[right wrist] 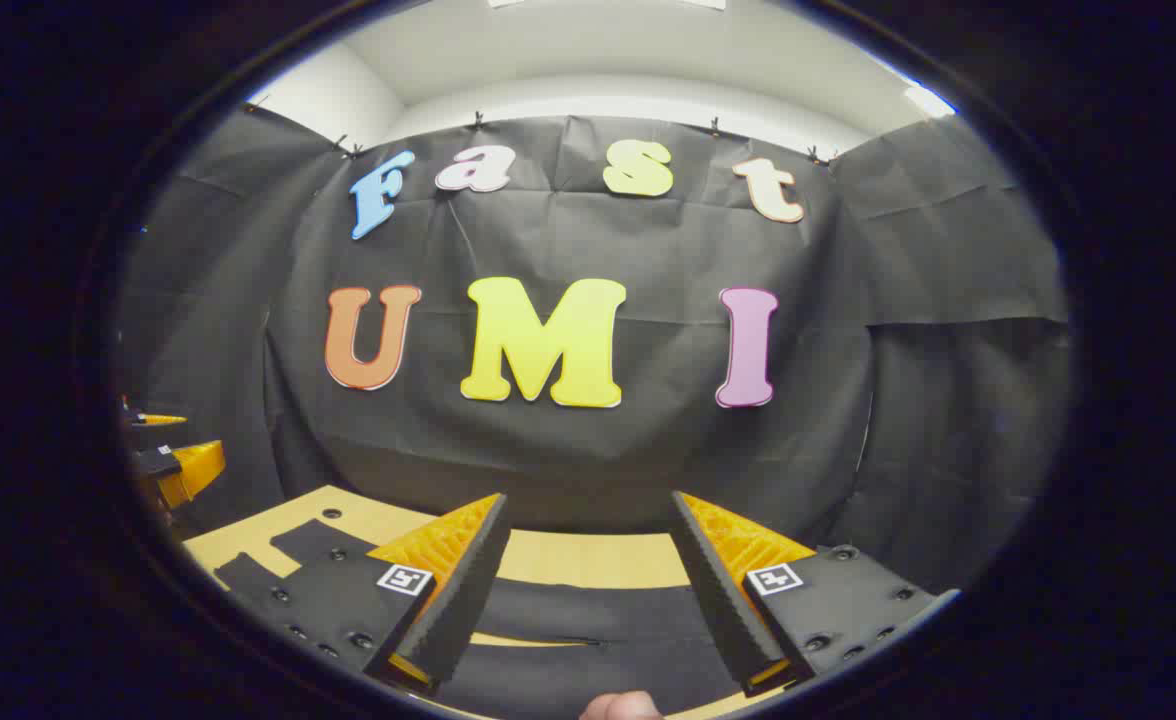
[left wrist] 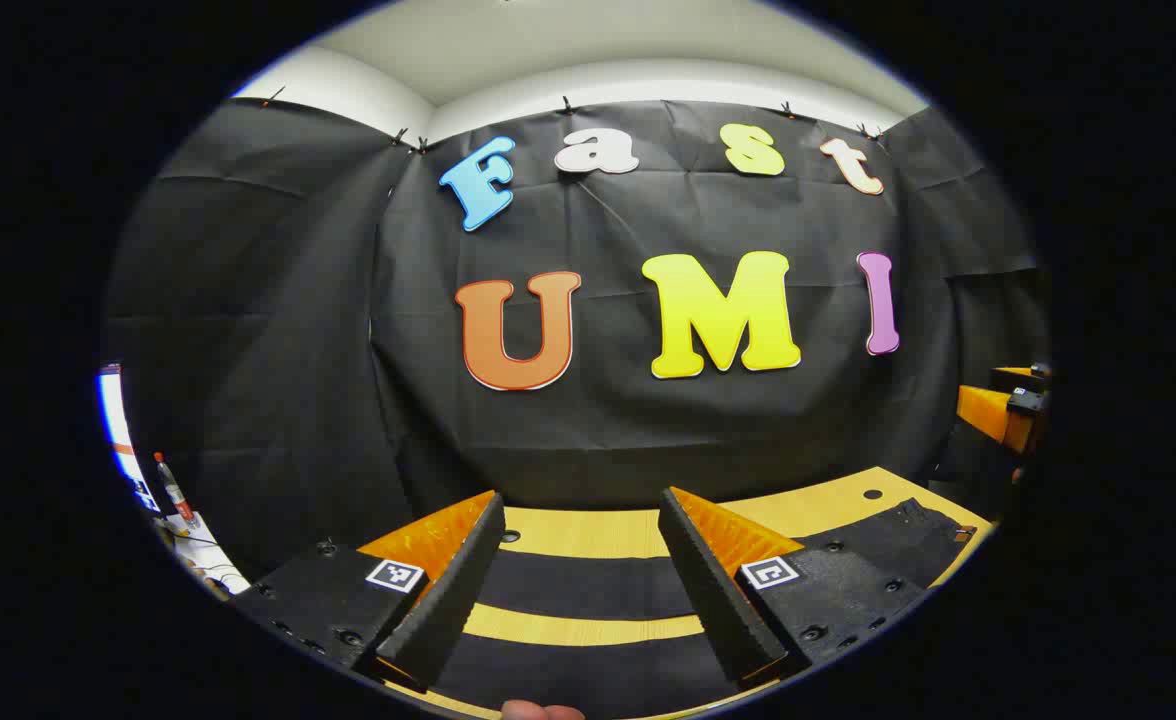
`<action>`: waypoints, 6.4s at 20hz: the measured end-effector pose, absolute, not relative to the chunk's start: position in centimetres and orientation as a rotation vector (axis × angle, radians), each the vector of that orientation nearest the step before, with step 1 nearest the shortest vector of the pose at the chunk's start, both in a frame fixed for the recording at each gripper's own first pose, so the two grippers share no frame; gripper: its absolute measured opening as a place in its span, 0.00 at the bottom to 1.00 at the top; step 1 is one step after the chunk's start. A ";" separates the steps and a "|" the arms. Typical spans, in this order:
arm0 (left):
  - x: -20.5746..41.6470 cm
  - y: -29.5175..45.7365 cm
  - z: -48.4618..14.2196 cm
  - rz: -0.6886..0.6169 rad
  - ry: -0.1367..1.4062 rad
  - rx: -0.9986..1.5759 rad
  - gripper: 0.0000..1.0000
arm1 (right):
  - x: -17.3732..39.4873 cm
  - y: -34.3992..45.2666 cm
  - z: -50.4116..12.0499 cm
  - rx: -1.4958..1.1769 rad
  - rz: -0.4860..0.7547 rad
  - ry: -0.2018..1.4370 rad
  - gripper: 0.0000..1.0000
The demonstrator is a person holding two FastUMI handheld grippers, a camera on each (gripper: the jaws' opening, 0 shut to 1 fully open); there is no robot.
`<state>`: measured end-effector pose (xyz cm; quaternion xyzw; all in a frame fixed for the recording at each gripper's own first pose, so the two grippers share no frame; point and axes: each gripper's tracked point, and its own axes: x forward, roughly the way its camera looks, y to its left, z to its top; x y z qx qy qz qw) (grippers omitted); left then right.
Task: Grasp the waist and the cuffs of the jeans and fold them to make the two legs overlap; first hold the waist and fold one-third of the jeans toward the cuffs, then hold the cuffs and fold the remaining one-third in the same direction to finish folding.
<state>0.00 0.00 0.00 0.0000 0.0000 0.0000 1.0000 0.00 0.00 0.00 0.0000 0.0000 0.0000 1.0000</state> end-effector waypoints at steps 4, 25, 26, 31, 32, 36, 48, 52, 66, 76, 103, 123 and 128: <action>0.5 0.3 -0.5 0.001 0.021 -0.006 0.99 | 1.1 0.0 -0.5 -0.004 -0.001 0.015 0.97; 2.6 0.3 -1.8 -0.016 0.062 -0.039 0.99 | 3.7 -2.3 -1.9 0.001 -0.046 0.044 0.97; 2.7 0.4 -2.1 -0.013 0.069 -0.041 0.99 | 3.8 -2.7 -2.3 0.006 -0.050 0.053 0.97; 2.6 0.8 -3.0 0.000 0.097 -0.041 0.99 | 4.1 -4.3 -3.1 0.011 -0.071 0.073 0.97; 2.6 0.9 -3.1 0.000 0.099 -0.043 0.99 | 4.2 -4.7 -3.5 0.014 -0.069 0.082 0.97; 1.9 3.2 -5.9 0.054 0.181 -0.071 0.99 | 3.9 -10.4 -6.5 0.054 -0.139 0.163 0.97; -7.8 12.6 -21.6 0.372 0.637 -0.461 0.99 | -1.3 -31.3 -21.8 0.357 -0.374 0.585 0.98; -9.9 10.9 -26.5 0.455 0.763 -0.858 1.00 | -2.5 -30.6 -26.6 0.655 -0.367 0.728 0.98; -4.6 12.4 -29.0 0.590 0.733 -1.344 0.99 | 0.7 -28.2 -34.0 1.116 -0.408 0.898 0.98; 0.2 12.0 -28.6 0.512 0.752 -1.321 0.98 | 3.0 -28.5 -33.8 1.146 -0.446 0.898 0.98; 5.0 12.7 -18.5 0.374 0.890 -1.384 0.04 | 5.0 -28.7 -21.1 1.172 -0.385 0.881 0.13; 29.2 9.7 -22.6 0.186 1.128 -0.951 0.04 | 26.8 -28.0 -24.3 1.039 -0.333 0.920 0.13; 31.0 9.3 -26.5 0.174 1.209 -0.808 0.07 | 29.1 -28.0 -28.7 1.024 -0.356 0.957 0.13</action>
